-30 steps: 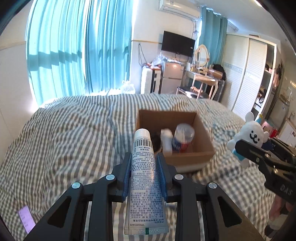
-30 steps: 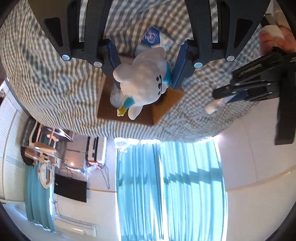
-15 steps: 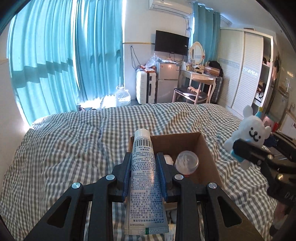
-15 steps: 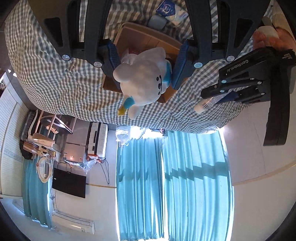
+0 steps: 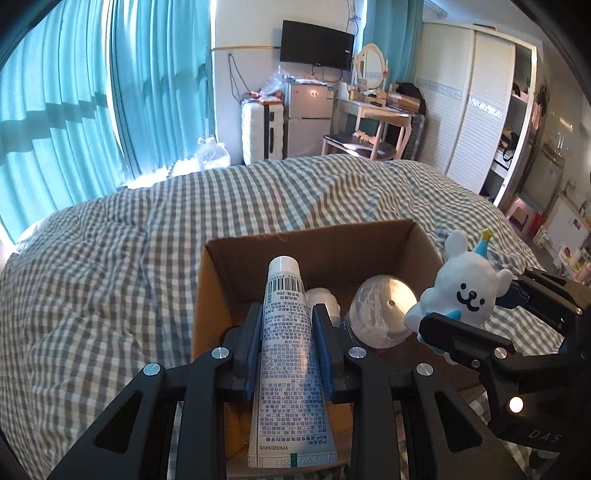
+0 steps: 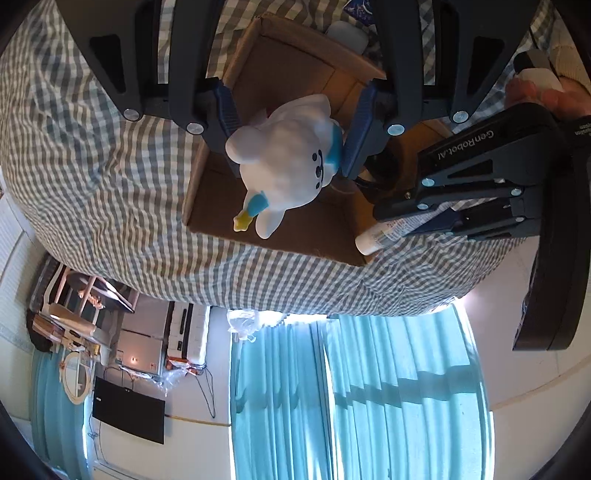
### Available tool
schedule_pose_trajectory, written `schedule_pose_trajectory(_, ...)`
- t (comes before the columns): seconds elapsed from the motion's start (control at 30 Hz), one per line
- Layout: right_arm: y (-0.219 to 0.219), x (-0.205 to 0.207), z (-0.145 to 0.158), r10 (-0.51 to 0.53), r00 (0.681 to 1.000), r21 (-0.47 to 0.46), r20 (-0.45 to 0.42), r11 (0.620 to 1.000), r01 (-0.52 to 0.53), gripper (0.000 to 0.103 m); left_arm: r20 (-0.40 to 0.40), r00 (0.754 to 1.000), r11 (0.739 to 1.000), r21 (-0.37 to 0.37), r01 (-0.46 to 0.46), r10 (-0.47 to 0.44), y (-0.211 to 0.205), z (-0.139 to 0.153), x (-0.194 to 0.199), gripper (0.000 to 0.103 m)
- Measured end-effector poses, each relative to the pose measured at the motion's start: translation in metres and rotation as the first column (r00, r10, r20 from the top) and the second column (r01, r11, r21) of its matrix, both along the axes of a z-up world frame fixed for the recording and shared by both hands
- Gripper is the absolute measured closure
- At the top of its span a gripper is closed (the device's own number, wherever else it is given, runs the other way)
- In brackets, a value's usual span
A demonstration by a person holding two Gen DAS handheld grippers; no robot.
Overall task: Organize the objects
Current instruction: 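Lower the toothpaste and bunny into the box and open both tools, then grasp the blue-and-white tissue pack with the right tool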
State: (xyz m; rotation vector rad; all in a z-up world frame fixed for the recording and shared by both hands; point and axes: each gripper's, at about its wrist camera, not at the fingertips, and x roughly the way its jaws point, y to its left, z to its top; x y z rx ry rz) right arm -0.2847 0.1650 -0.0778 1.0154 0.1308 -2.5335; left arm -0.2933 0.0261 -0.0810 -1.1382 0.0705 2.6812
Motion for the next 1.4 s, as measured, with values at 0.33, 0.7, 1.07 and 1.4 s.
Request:
schedule_pose_trajectory(0.33, -0.001, 0.001, -0.021, 0.028, 0.999, 0.010, 0.031, 1.000, -0.028, 0.051, 0.036, 0.999, 0.999, -0.018, 0.034, -0.034, 0.009, -0.023, 0.004, 0.076)
schedule_pose_trajectory(0.7, 0.009, 0.007, -0.008, -0.008, 1.000, -0.027, 0.006, 1.000, 0.008, 0.041, 0.022, 0.999, 0.998, -0.051, 0.039, -0.038, 0.018, -0.027, 0.016, 0.072)
schedule_pose_trajectory(1.07, 0.021, 0.045, 0.047, -0.068, 0.993, -0.059, -0.097, 0.996, 0.062, 0.027, -0.052, 0.999, 0.999, -0.045, 0.008, -0.010, 0.015, 0.014, 0.057, 0.014)
schedule_pose_trajectory(1.4, 0.028, 0.107, 0.096, -0.098, 0.970, -0.064, -0.223, 0.994, 0.085, 0.011, -0.180, 0.980, 0.995, -0.049, -0.090, 0.080, -0.010, 0.062, 0.121, 0.004)
